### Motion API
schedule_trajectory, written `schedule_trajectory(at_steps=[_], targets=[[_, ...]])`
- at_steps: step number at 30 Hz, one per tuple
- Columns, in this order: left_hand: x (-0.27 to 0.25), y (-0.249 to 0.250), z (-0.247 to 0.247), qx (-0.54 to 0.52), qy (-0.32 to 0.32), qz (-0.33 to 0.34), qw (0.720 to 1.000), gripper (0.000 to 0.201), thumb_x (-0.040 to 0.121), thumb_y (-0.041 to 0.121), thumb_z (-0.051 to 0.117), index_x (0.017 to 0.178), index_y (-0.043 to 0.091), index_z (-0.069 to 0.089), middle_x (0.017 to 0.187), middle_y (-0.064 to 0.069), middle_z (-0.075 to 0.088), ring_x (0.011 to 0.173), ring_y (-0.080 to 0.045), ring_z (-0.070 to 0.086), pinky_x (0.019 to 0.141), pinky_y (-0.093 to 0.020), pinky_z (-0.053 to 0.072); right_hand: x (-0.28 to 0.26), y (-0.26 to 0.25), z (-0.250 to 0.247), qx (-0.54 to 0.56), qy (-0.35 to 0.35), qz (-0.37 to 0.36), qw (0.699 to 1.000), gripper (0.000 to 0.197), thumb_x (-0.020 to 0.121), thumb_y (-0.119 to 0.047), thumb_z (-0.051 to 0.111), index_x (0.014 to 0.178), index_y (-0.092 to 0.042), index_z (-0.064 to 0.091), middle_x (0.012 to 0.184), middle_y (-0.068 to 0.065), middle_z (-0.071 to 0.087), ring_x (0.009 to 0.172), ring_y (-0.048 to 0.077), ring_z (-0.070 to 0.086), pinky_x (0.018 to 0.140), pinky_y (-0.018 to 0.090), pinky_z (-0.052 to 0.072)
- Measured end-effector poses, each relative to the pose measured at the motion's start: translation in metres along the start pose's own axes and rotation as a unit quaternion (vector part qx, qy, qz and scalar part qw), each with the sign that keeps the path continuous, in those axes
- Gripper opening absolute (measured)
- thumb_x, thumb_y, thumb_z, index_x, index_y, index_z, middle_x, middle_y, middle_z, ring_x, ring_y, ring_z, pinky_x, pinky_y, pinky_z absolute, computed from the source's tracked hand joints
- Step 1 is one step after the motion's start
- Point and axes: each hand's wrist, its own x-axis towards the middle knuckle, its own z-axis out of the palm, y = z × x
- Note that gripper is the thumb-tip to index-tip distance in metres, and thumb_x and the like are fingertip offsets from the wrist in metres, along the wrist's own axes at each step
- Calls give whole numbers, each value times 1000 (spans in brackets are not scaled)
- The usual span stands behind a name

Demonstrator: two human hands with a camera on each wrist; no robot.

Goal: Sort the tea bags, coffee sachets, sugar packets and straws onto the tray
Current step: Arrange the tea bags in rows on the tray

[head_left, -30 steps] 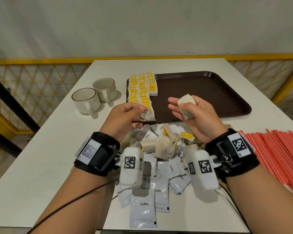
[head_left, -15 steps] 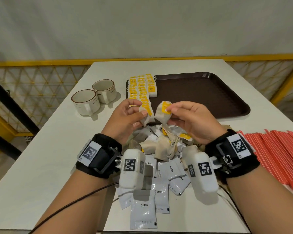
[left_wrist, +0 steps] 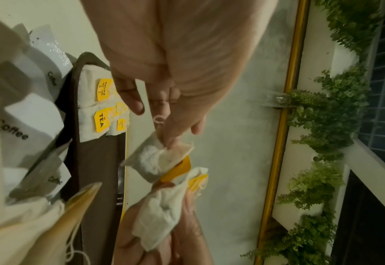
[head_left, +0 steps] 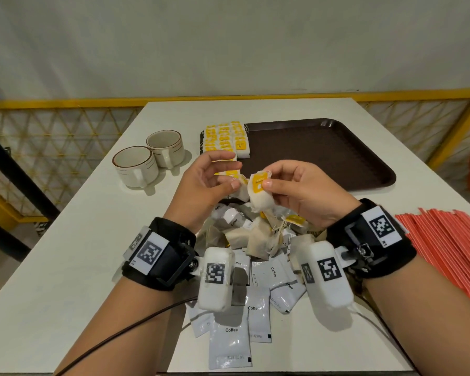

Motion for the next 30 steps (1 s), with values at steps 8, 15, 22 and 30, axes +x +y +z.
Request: schedule_trajectory(at_steps=[8,15,22,30], targets=[[-1,0,4,-19,-2,10,1000,40,78,-11,66,107,15,58,90,-5,66,81,-12,64,77,-25,54,-1,3,3,-25,-21,15,999,11,86,5,58,90,-5,62,83,9,66,72,14,63,64,22,52],[0,0,5,4,-10,-37,999,16,89,1,58,96,11,67,83,1,70,72,-9,64,62,-18,49,1,0,4,-57,19,-5,998,11,85,3,61,90,-6,65,87,12,67,81,22,61,71,28,52],[-2,-5,2,-5,-50,-55,997,22,79,-5,65,96,8,68,86,-7,72,80,-17,67,72,-24,54,6,-5,9,-47,13,-20,999,10,85,4,60,92,-3,62,93,15,64,85,23,63,76,32,56],[0,1,-1,-43,2,-59,997,14,92,-2,52,87,5,63,67,4,68,56,-5,59,54,-16,47,-5,-13,-2,-37,-4,-68,997,26,70,-8,67,96,-10,64,83,1,70,78,12,66,69,24,57]])
